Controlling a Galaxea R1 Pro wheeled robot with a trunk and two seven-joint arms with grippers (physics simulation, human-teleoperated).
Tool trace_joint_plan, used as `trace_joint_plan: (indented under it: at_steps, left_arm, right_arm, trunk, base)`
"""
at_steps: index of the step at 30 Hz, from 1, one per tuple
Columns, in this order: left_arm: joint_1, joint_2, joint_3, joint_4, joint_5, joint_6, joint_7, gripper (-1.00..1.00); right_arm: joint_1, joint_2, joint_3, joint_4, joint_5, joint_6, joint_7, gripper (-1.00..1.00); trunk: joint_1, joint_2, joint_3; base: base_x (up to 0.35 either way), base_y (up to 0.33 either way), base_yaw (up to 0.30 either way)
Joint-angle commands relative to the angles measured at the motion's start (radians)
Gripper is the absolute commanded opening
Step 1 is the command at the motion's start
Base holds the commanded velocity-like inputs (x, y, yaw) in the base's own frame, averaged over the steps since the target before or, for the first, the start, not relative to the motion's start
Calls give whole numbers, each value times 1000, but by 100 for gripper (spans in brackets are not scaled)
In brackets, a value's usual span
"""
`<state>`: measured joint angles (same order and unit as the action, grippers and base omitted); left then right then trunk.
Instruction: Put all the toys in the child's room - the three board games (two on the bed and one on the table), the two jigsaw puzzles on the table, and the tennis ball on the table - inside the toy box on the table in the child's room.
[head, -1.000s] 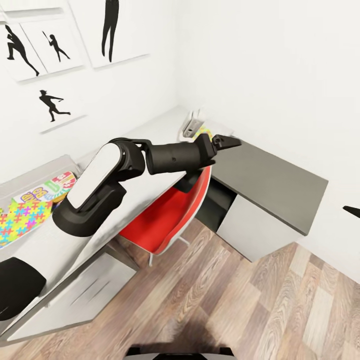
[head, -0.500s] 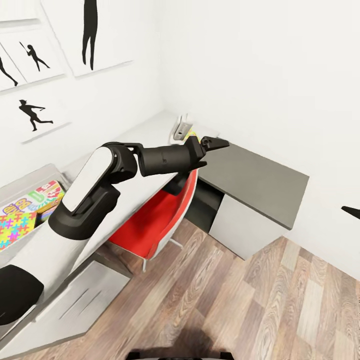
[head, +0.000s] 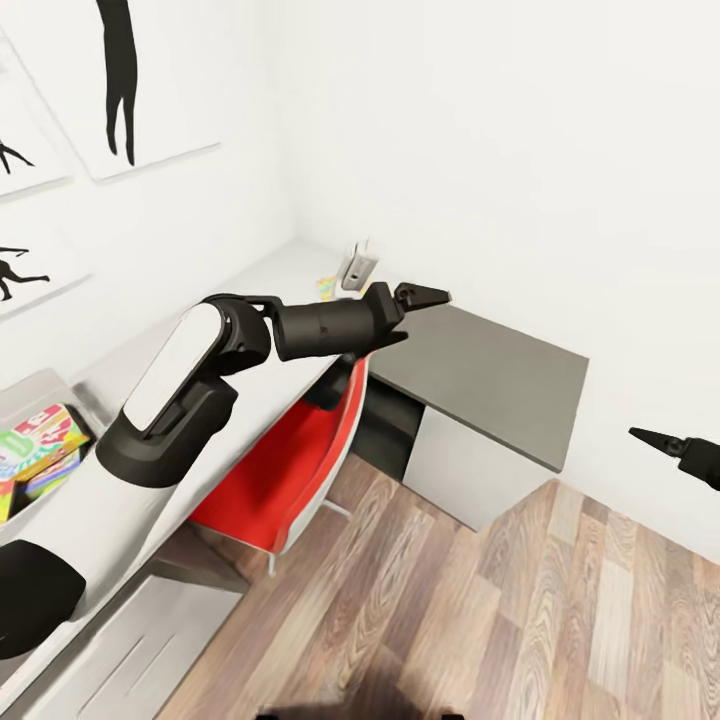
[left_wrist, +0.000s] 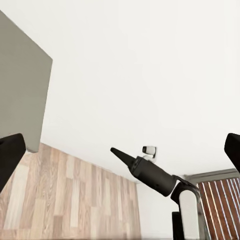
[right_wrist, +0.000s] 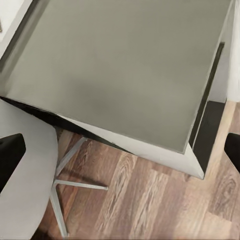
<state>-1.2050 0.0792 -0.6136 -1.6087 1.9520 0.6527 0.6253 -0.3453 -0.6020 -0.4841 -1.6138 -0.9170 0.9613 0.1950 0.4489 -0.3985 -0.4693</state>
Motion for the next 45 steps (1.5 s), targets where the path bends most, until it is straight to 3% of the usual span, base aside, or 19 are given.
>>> trace_joint_plan:
  at_steps: [1, 9, 23, 45]
  left_arm:
    - [-1, 1, 0, -1, 10, -2, 10, 100]
    - [5, 3, 2, -1, 10, 20, 10, 100]
    - [7, 4, 3, 0, 13, 28, 15, 100]
    - [7, 4, 3, 0, 16, 59, 24, 100]
  right_arm:
    - [-1, 0, -1, 0, 10, 5, 10, 100]
    - [-2, 20, 30, 0, 14, 4, 10, 100]
    - [-1, 32, 42, 0, 16, 4, 11, 100]
    - [-1, 38, 44, 0, 16, 4, 13, 100]
  trunk:
    - [1, -2, 0]
    - [1, -2, 11]
    - [1, -2, 31]
    - [1, -2, 63]
  base:
    - [289, 0, -165]
    - [314, 0, -165]
    - [290, -21, -165]
    - [47, -7, -164]
